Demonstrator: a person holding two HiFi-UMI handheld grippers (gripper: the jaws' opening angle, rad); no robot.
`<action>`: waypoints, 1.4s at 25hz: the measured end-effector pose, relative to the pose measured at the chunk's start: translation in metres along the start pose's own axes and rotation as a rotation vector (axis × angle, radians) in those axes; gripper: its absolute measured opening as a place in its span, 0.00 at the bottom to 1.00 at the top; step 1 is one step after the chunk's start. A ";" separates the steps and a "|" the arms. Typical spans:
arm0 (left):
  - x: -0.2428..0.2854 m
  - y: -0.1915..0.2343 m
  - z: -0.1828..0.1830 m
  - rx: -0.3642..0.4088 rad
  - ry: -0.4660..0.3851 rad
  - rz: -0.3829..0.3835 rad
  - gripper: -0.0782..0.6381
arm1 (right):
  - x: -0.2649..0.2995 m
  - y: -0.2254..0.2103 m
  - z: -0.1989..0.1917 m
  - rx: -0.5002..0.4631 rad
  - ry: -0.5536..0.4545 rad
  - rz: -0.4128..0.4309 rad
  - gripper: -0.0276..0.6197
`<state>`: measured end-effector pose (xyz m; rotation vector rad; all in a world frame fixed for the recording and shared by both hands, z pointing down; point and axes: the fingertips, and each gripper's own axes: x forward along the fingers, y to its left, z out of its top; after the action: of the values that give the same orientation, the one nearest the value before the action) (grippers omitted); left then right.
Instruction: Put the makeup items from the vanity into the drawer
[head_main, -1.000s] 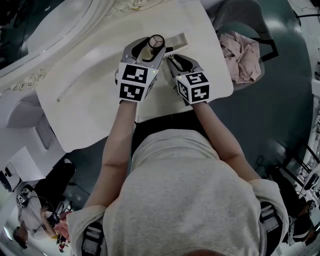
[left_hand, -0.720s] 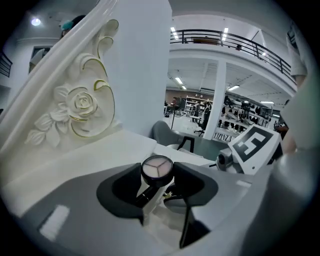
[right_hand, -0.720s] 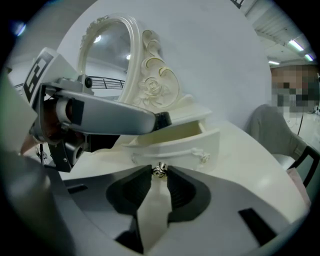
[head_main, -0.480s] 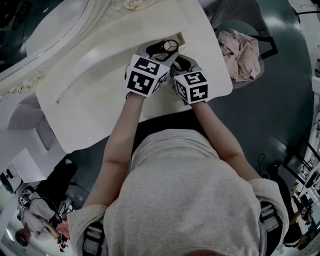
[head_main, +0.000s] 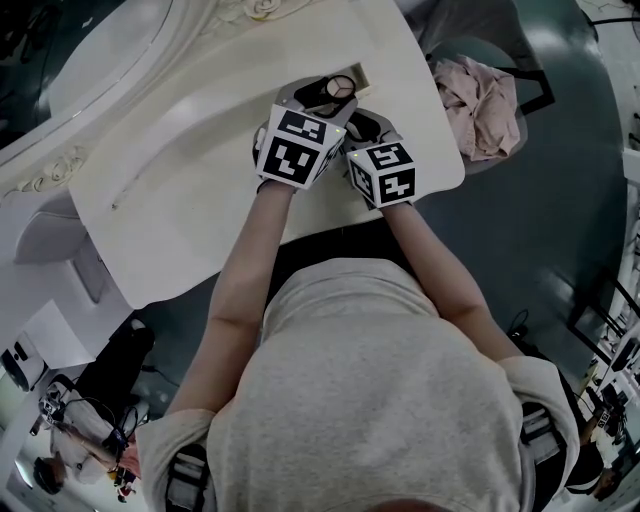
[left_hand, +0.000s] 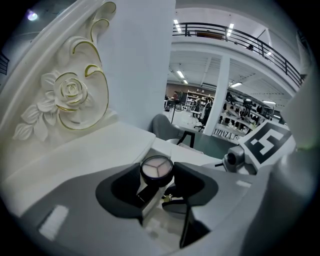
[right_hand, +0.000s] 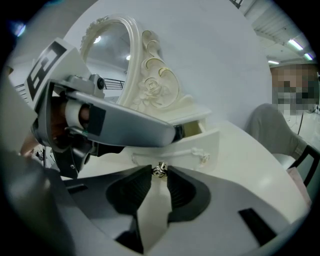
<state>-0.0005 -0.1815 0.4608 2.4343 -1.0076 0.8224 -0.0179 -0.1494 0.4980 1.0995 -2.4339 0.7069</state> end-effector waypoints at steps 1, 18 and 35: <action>0.000 0.000 0.000 0.001 0.004 0.003 0.41 | 0.000 0.000 0.000 0.000 0.001 0.000 0.20; -0.004 0.002 0.002 0.022 -0.009 0.036 0.40 | 0.000 -0.001 0.000 0.005 -0.001 -0.006 0.20; -0.040 0.031 -0.018 -0.002 -0.058 0.132 0.21 | 0.000 0.000 0.000 -0.026 0.003 -0.011 0.20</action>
<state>-0.0530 -0.1725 0.4520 2.4235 -1.2005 0.7961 -0.0177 -0.1494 0.4985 1.0998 -2.4265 0.6705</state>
